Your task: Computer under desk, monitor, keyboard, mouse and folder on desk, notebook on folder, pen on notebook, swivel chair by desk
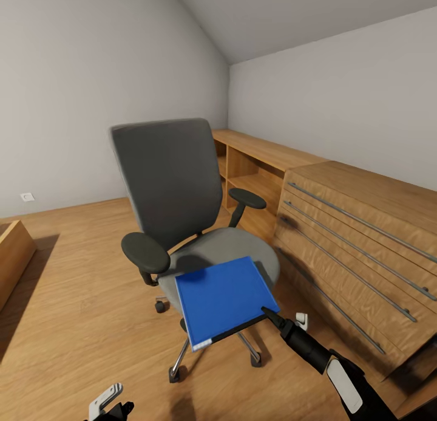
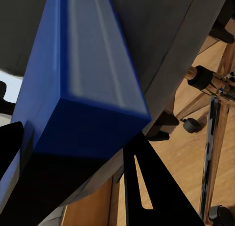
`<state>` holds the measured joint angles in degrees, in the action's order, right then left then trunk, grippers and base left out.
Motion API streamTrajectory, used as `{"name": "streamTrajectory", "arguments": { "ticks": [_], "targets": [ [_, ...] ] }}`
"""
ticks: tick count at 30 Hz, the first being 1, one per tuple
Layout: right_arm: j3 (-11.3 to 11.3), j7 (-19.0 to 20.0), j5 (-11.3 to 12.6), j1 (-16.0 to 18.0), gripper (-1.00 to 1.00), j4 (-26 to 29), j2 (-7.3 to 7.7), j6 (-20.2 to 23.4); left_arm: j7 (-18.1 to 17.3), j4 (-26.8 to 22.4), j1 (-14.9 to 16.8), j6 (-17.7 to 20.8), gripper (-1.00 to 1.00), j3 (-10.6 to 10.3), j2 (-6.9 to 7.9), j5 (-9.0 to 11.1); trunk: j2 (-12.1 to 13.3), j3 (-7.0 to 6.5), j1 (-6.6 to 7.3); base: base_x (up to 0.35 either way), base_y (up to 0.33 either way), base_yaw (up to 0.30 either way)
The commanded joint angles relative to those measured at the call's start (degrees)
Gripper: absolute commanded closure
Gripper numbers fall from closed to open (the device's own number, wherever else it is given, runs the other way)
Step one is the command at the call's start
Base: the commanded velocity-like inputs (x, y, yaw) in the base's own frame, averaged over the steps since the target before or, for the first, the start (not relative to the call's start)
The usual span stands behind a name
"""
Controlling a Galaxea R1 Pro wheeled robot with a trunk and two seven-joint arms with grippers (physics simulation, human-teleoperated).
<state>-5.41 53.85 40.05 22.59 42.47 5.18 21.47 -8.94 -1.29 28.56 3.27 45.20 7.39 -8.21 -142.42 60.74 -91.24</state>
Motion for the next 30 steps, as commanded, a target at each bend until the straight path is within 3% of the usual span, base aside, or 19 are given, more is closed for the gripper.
{"name": "streamTrajectory", "arguments": {
  "ticks": [1, 7, 30],
  "targets": [
    [0.1, -0.1, 0.0, 0.0, 1.00, -0.1, 0.00, 0.3, -0.2, -0.1, 0.0, 0.3, -1.00, 0.5, -0.01, -0.6, 0.0, 0.05, 0.01, 0.000, 0.000, 0.000],
    [0.1, -0.1, 0.0, 0.0, 1.00, -0.1, 0.00, 0.3, -0.2, -0.1, 0.0, 0.3, -1.00, 0.5, -0.01, -0.6, 0.0, 0.05, 0.01, 0.000, 0.000, 0.000],
    [0.1, -0.1, -0.2, 0.0, 1.00, 0.0, 0.02, 0.1, -0.3, -0.1, 0.0, 0.3, -1.00, 0.5, -0.06, -0.6, 9.2, -4.08, 5.06, 0.000, 0.000, 0.000]
  ]
}}
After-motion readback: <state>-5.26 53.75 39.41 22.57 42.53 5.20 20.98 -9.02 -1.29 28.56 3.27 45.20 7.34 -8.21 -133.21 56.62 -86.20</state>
